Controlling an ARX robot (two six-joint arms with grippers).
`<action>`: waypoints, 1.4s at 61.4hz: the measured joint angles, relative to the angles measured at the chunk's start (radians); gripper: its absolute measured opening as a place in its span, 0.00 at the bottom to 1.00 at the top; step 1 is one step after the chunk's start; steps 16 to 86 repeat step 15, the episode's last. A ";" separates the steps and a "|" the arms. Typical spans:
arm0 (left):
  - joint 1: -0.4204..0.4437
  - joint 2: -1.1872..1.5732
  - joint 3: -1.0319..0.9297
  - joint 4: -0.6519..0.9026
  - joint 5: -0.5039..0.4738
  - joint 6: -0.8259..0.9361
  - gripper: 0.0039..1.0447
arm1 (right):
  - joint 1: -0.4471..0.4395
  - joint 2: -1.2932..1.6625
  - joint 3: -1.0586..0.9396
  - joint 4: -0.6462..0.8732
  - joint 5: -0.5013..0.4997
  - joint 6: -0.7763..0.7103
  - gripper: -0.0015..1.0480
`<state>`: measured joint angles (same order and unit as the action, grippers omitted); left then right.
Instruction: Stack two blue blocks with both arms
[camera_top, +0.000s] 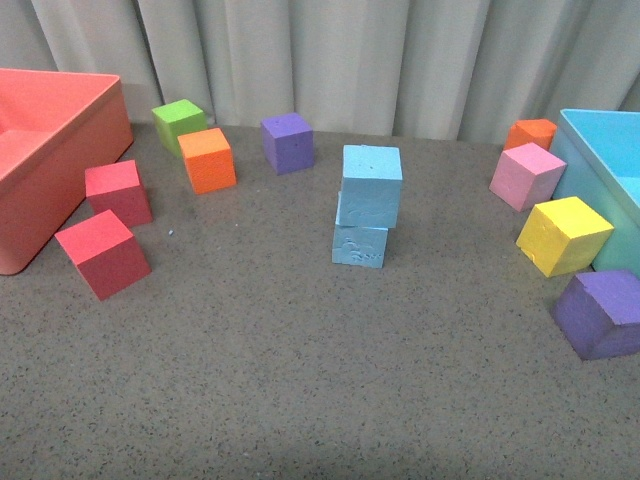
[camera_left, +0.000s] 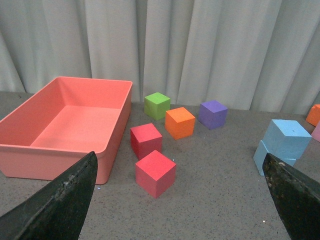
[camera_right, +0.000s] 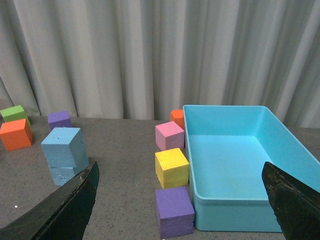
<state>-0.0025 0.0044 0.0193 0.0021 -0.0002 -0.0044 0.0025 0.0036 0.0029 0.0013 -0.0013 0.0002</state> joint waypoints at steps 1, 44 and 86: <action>0.000 0.000 0.000 0.000 0.000 0.000 0.94 | 0.000 0.000 0.000 0.000 0.000 0.000 0.91; 0.000 0.000 0.000 0.000 0.000 0.000 0.94 | 0.000 0.000 0.000 0.000 0.000 0.000 0.91; 0.000 0.000 0.000 0.000 0.000 0.000 0.94 | 0.000 0.000 0.000 0.000 0.000 0.000 0.91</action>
